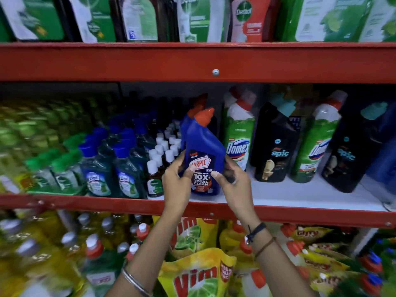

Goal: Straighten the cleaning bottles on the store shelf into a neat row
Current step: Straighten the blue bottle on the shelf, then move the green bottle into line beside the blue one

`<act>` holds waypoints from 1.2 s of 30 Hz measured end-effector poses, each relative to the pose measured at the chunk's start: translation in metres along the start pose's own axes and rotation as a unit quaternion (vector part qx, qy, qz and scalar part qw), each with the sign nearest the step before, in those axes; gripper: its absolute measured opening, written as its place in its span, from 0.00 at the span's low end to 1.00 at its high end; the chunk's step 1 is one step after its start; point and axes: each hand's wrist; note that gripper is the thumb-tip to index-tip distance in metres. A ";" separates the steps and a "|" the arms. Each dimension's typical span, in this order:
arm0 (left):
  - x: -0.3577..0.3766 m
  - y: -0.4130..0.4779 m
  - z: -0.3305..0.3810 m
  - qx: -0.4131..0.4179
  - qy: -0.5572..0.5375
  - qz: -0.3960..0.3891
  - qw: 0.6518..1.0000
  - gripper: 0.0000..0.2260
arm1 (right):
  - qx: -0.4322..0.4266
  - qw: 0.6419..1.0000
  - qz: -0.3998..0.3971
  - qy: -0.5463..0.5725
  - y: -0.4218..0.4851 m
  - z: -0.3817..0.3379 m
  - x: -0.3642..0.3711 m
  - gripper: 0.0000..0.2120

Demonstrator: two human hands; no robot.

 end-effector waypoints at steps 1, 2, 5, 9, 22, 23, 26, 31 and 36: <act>-0.004 0.001 -0.003 -0.001 0.000 0.000 1.000 0.19 | 0.004 1.000 -0.001 0.000 0.002 0.001 0.005 0.24; -0.008 0.002 -0.004 -0.001 -0.001 -0.003 1.000 0.19 | 0.007 1.000 -0.002 0.001 0.003 0.001 0.009 0.24; -0.014 0.004 -0.008 -0.002 -0.009 -0.010 1.000 0.19 | 0.011 1.000 0.003 -0.015 0.006 0.005 0.017 0.24; -0.017 0.005 -0.015 0.003 -0.013 -0.018 1.000 0.20 | 0.015 0.999 0.006 -0.035 0.006 0.008 0.021 0.25; 0.022 -0.019 -0.009 0.073 0.009 0.104 0.992 0.19 | 0.027 0.999 -0.037 -0.022 -0.009 0.002 -0.015 0.17; 0.032 -0.024 -0.004 0.094 0.016 0.122 0.988 0.18 | 0.018 1.000 -0.018 -0.012 -0.014 0.000 -0.025 0.14; 0.068 -0.038 0.009 0.159 0.045 0.114 0.980 0.15 | -0.005 0.997 0.076 0.002 -0.031 -0.003 -0.066 0.11; 0.146 -0.047 0.028 0.190 0.043 -0.054 0.979 0.13 | -0.008 0.975 0.220 -0.013 -0.045 0.006 -0.151 0.07; 0.216 -0.032 0.037 0.107 -0.007 -0.190 0.976 0.12 | 0.022 0.971 0.233 -0.041 -0.025 0.027 -0.216 0.12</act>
Point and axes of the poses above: each hand's wrist, its own y-axis towards the middle knuckle, its own x-axis out of the palm, z = x × y, and after that the axes turned 11 degrees about -z, right-handed
